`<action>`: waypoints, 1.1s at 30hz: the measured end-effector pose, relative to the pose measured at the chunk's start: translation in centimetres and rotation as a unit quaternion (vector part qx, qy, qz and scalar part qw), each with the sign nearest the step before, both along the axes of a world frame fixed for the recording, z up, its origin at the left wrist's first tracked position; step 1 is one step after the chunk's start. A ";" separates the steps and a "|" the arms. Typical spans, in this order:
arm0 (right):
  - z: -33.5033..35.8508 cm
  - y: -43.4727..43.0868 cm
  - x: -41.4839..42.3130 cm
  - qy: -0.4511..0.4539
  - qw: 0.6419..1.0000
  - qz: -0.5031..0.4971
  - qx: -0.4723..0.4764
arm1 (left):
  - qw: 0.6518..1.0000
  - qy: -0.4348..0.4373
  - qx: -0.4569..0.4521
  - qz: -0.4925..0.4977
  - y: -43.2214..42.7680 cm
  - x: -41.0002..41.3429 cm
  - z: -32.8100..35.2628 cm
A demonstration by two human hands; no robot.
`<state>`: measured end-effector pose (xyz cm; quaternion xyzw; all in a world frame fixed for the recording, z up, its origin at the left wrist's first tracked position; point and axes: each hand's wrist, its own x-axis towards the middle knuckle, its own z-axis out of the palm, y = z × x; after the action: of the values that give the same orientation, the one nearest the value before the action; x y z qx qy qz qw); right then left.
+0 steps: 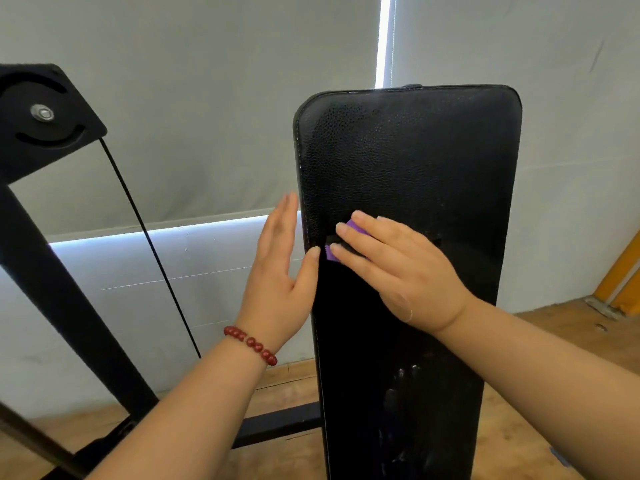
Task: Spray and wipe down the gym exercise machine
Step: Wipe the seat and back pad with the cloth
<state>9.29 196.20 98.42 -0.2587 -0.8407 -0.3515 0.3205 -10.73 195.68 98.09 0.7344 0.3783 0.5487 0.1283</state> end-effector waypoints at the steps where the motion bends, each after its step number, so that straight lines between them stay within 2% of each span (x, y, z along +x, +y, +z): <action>1: -0.6 -0.2 -0.4 0.027 1.000 -0.001 -0.004 | 0.995 0.064 0.060 0.041 0.3 0.0 0.0; 3: -2.5 -0.7 -0.7 0.053 0.998 -0.014 -0.014 | 0.975 0.148 0.137 0.091 0.8 0.2 0.0; 6: -3.2 -1.2 0.1 0.045 0.998 -0.028 -0.014 | 0.952 0.227 0.155 0.135 1.4 0.3 -0.3; 10: -0.5 -0.2 -0.4 0.164 0.986 -0.029 0.008 | 0.917 0.286 0.200 0.193 1.9 0.6 -0.5; 12: -1.1 0.0 -0.9 0.181 0.983 -0.023 0.010 | 0.907 0.289 0.228 0.205 1.8 1.0 -0.4; 17: -5.6 -1.7 0.9 0.136 0.989 -0.052 -0.021 | 0.883 0.316 0.273 0.213 1.1 1.6 0.3; 19: -5.1 -1.9 1.5 0.131 0.990 -0.051 -0.018 | 0.877 0.329 0.280 0.211 1.0 2.1 0.6; 24: -2.1 0.3 1.2 0.204 0.978 -0.046 0.024 | 0.883 0.325 0.265 0.212 1.4 3.0 0.2; 29: -6.6 -1.5 2.7 0.154 0.986 -0.060 -0.003 | 0.871 0.341 0.259 0.241 1.1 3.5 0.0; 33: -3.7 -1.0 2.8 0.196 0.979 -0.040 0.026 | 0.863 0.347 0.270 0.250 0.7 4.1 0.0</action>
<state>12.12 195.23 94.68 -0.3481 -0.7410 -0.3279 0.4714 -6.59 196.35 98.04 0.7641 0.4062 0.3530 -0.3556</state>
